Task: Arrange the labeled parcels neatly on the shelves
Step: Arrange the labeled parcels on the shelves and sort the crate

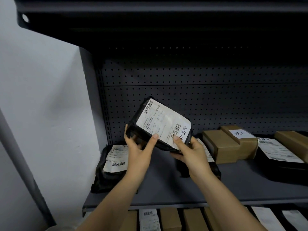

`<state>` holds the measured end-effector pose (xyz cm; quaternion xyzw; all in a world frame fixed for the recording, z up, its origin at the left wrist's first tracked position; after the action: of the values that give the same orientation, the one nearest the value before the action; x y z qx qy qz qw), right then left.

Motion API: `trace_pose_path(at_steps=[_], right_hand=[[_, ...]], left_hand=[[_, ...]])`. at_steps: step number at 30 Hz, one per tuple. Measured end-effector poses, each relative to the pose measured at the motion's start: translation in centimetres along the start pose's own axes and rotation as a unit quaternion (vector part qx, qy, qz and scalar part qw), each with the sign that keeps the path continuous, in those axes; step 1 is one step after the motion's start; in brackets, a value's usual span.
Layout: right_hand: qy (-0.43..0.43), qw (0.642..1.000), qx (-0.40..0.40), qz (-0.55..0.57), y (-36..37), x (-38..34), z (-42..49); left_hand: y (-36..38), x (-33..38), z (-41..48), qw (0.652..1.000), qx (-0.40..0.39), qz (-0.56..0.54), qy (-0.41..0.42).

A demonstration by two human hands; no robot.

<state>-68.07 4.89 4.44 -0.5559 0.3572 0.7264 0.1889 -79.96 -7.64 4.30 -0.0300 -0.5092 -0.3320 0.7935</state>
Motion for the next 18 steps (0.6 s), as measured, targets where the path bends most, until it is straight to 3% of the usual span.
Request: trace_pose_path(at_steps=[6, 13, 18], right_hand=[[-0.016, 0.998, -0.008, -0.053, -0.7, 0.1, 0.0], [-0.042, 0.996, -0.028, -0.077, 0.1, 0.0, -0.1], [-0.045, 0.992, -0.028, -0.111, 0.1, 0.0, -0.2]], left_hand=[[-1.3, -0.3, 1.7, 0.998, 0.053, -0.023, -0.013], [1.0, 0.1, 1.0, 1.000, -0.004, -0.002, -0.019], [0.3, 0.5, 1.6, 1.000, 0.029, 0.005, -0.004]])
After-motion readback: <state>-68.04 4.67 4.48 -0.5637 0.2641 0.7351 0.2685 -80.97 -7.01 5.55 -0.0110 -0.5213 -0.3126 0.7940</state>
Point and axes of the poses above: each hand's wrist, its own z-axis towards the middle knuckle, its own y-axis out of the palm, x = y × z, the point moved 7 cm from there along z, towards the middle knuckle, and after that the axes turned 5 degrees about y, right-handed, at the moved point
